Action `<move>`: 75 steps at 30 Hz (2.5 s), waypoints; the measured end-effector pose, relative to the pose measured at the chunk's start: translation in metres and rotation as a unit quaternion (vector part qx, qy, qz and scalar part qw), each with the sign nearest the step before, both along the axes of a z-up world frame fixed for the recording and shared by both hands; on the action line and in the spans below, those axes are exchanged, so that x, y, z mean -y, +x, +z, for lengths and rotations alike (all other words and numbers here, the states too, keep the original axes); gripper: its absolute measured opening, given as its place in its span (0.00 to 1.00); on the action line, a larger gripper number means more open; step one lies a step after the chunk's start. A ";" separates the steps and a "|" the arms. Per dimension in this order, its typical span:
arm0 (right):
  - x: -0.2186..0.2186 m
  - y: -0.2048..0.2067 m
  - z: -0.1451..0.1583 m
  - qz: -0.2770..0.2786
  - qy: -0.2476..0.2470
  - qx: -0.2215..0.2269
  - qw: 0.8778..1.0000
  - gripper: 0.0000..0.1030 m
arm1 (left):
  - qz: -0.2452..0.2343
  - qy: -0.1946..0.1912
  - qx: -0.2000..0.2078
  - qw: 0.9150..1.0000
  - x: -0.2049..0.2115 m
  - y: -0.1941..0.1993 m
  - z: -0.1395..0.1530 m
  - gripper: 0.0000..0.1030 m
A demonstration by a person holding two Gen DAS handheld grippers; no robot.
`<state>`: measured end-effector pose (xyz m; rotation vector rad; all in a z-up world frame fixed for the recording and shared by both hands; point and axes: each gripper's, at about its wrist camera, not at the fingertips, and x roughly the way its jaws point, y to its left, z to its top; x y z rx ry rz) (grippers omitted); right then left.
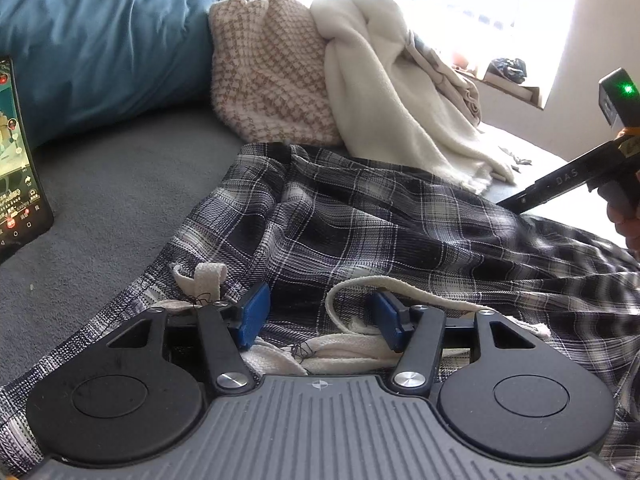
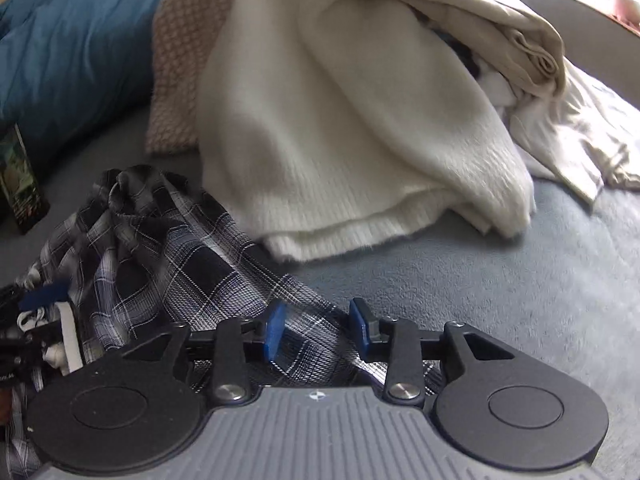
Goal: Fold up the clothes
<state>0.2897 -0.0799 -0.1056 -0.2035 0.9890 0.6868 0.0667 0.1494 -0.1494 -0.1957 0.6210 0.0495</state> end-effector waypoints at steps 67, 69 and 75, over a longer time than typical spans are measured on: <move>-0.144 -0.011 0.022 0.035 0.076 0.065 0.994 0.41 | 0.037 -0.033 0.030 0.998 -0.012 -0.003 0.002 0.56; -0.123 -0.010 0.031 0.010 0.124 0.047 0.991 0.48 | 0.038 -0.030 0.030 0.998 -0.012 -0.003 0.002 0.57; -0.044 -0.011 0.056 -0.107 0.260 -0.019 0.960 0.48 | 0.038 -0.024 0.028 0.999 -0.010 -0.003 0.003 0.57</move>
